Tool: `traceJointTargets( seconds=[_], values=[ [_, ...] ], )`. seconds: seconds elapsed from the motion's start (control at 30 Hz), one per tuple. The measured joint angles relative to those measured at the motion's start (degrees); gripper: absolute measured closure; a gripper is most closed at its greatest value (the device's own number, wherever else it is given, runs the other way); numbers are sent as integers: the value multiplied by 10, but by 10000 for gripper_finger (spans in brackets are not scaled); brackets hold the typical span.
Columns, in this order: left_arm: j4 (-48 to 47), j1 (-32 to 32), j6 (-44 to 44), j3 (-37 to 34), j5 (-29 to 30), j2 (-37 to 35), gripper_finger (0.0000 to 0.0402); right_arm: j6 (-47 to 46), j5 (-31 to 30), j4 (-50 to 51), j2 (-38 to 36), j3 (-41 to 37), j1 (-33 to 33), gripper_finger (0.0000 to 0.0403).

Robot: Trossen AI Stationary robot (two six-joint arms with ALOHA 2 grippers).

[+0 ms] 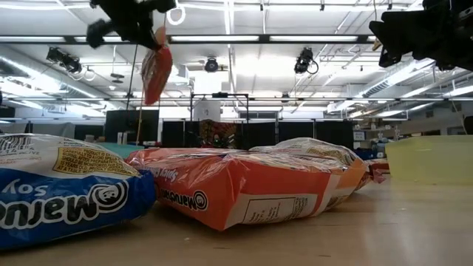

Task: Sort Maruchan noodles
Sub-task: Put the orange noodle pack into the green bin

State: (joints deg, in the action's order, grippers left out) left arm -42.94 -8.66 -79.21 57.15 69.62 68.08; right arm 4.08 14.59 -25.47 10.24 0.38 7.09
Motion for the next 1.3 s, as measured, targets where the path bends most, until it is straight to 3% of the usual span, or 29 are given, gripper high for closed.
traceJointTargets(
  seconds=[0.27, 0.37, 0.57, 0.87, 1.3],
  values=[
    [317, 154, 36, -113, -5, -22, 401, -12, -16, -8, 2, 0, 0, 264],
    [386, 207, 30, -140, -21, -24, 401, -29, -16, -12, 6, 0, 0, 264],
    [460, 320, -4, -186, -107, -30, 400, -45, -16, -10, 15, 0, 0, 264],
    [459, 407, -99, -237, -133, -37, 398, -72, -15, -9, 51, 0, 0, 264],
    [303, 491, -252, -238, -197, -48, 396, -92, -15, -5, 115, 0, 0, 264]
  ],
)
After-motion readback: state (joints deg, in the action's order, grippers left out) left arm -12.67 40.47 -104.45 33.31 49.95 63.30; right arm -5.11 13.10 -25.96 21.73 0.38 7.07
